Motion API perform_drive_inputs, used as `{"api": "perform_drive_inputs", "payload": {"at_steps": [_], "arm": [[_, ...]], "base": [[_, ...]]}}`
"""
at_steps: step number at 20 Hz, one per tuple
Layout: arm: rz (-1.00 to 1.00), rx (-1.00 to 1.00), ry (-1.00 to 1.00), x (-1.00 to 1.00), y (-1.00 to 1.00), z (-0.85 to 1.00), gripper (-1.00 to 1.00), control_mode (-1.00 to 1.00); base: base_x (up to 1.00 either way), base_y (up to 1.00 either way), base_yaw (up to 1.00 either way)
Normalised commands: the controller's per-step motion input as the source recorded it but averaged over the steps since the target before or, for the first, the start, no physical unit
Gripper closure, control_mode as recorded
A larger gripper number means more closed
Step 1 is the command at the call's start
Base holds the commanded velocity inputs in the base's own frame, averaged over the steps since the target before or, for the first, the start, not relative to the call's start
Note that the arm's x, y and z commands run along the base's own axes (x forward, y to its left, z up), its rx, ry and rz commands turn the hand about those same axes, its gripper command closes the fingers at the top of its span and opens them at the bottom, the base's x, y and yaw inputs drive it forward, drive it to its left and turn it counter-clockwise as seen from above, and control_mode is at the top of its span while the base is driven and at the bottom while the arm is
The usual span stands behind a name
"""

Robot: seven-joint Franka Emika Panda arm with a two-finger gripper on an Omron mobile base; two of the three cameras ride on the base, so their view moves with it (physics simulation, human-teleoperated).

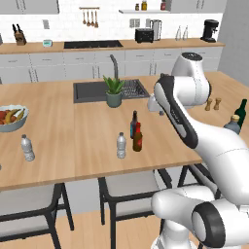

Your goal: Move the plastic bottles in the middle to the plastics group, and the glass bottles in the middle to the glass group.

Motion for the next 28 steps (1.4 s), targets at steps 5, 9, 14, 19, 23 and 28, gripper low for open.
{"api": "perform_drive_inputs", "payload": {"at_steps": [5,9,14,19,23,28], "arm": [[0.0,0.0,-0.01,-0.02,0.04,-0.14,-1.0,-1.0],[0.03,0.0,0.04,0.0,-0.04,-0.1,-1.0,-1.0],[-0.1,-0.03,0.17,0.0,0.62,-0.09,-1.0,-1.0],[-0.21,-0.15,0.05,0.0,0.94,-0.03,-1.0,-1.0],[-0.21,-0.02,0.0,0.21,0.84,-0.1,-1.0,-1.0],[-0.02,0.02,-0.06,0.04,0.39,-0.27,-1.0,-1.0]], "base": [[0.0,0.0,0.0],[0.0,0.0,0.0],[0.0,0.0,0.0],[0.0,0.0,0.0],[0.0,0.0,0.0],[0.0,0.0,0.0]]}}
